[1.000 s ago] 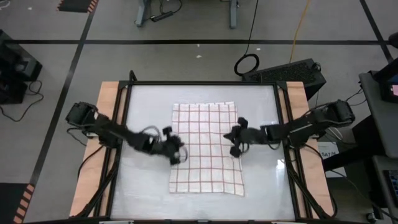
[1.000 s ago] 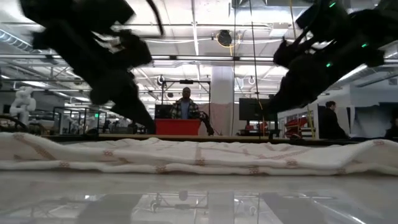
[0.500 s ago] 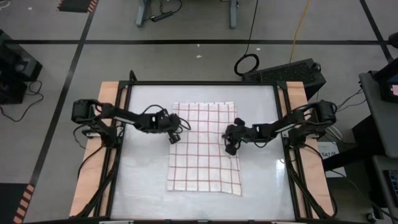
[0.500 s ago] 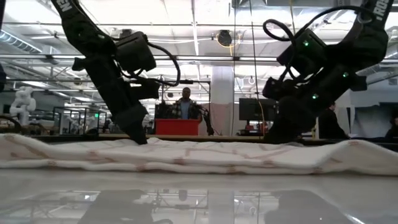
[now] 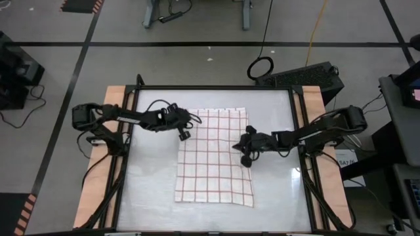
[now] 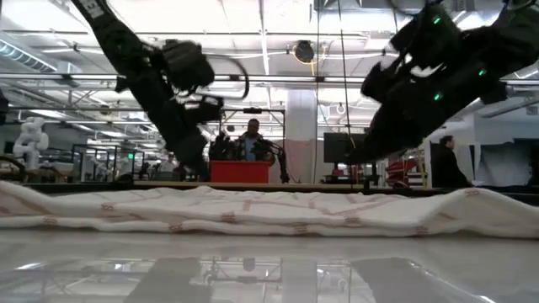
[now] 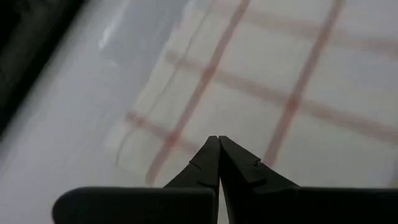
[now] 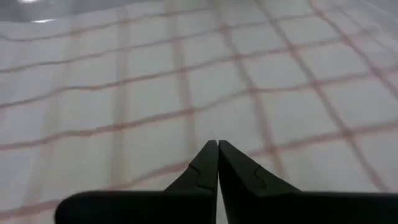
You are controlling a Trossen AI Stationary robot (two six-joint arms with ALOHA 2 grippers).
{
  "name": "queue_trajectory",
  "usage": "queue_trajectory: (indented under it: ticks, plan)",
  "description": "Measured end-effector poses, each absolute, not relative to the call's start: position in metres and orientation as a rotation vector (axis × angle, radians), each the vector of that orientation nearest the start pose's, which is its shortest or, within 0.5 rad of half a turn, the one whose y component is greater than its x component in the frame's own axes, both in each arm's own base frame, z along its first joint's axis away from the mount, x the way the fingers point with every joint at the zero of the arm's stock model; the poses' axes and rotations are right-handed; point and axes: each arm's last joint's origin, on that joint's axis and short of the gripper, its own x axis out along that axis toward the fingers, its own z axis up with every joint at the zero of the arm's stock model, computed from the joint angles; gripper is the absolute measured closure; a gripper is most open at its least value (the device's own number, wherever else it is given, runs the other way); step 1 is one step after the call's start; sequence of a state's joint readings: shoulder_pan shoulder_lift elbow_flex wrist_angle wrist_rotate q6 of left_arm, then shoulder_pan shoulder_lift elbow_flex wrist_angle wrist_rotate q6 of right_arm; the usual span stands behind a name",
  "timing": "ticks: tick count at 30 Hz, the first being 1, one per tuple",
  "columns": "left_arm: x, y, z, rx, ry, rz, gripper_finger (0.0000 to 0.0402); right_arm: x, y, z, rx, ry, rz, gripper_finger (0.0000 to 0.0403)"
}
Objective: Roll towel
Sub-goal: Fold the white checkered towel
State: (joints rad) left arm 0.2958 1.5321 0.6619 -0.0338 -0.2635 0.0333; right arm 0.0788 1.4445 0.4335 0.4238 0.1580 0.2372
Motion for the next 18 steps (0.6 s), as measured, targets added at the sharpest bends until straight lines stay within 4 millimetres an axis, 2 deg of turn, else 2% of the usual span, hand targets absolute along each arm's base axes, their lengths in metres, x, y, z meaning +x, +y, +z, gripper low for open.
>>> queue_trajectory:
  ticks: [3,9,11,13,16,18]
  plan:
    - [0.252,0.102,0.135,-0.022,0.959,0.527,0.0391,0.249,0.025,0.14,0.146,0.543,-0.068,0.0399]
    - [0.246,0.117,0.128,-0.055,0.985,0.546,0.0391,0.255,0.034,0.124,0.17,0.552,-0.051,0.0399]
    - [0.25,0.116,0.134,-0.073,0.957,0.5,0.0391,0.257,0.038,0.119,0.188,0.55,-0.042,0.0399]
    - [0.26,0.114,0.148,-0.065,0.867,0.44,0.0391,0.259,0.041,0.116,0.198,0.528,-0.037,0.0399]
    - [0.279,0.112,0.17,0.033,0.687,0.313,0.0391,0.265,0.045,0.114,0.211,0.455,-0.054,0.0399]
    - [0.291,0.112,0.175,0.104,0.627,0.214,0.0391,0.268,0.049,0.109,0.217,0.425,-0.05,0.0399]
